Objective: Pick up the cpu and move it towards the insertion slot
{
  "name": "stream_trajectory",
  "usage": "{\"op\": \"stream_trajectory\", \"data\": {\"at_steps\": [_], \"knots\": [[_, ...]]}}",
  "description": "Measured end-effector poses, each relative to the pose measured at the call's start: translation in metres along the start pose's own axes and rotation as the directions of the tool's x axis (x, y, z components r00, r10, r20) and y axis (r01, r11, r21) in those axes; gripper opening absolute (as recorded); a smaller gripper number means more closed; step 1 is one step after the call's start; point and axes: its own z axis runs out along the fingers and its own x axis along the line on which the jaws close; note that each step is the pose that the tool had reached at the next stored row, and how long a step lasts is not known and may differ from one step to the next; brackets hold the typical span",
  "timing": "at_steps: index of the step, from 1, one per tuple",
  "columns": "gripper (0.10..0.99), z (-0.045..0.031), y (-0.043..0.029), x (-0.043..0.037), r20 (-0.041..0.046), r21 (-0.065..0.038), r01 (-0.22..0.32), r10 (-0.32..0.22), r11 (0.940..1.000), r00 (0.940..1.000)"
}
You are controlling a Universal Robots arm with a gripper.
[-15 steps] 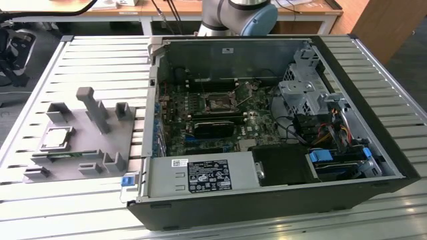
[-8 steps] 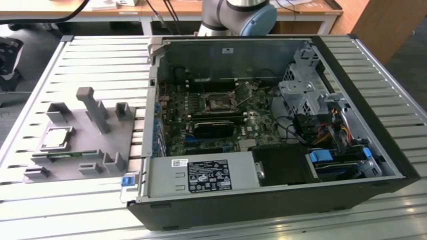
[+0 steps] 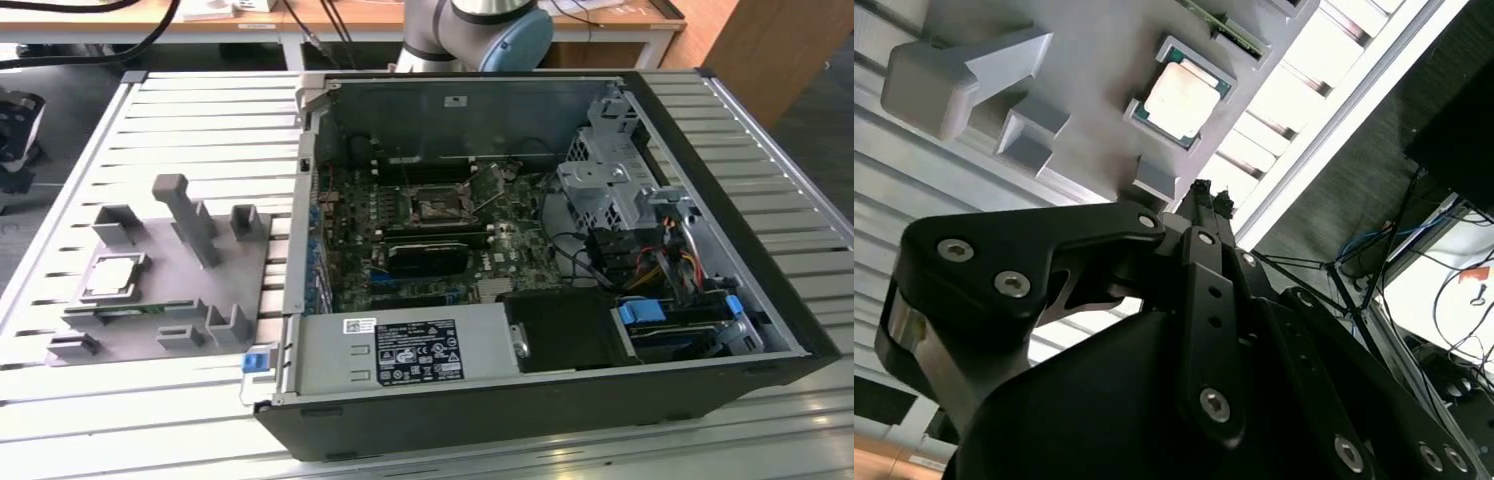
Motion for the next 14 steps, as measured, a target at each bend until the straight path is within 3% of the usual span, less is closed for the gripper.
{"op": "stream_trajectory", "data": {"at_steps": [2, 7, 8, 13, 14], "knots": [[0.114, 0.0037, -0.0005, 0.0, -0.0013, 0.0, 0.0, 0.0, 1.0, 1.0], [0.353, 0.0109, -0.0008, 0.0, -0.0069, 0.001, 0.0, 0.0, 1.0, 1.0], [0.353, 0.0121, -0.0009, 0.0, -0.0081, 0.001, 0.0, 0.0, 1.0, 1.0], [0.584, 0.0192, -0.0012, -0.0002, -0.0096, 0.003, 0.0, 0.0, 1.0, 1.0], [0.584, 0.0209, -0.0012, -0.0002, -0.011, 0.003, 0.0, 0.0, 1.0, 0.9999]]}}
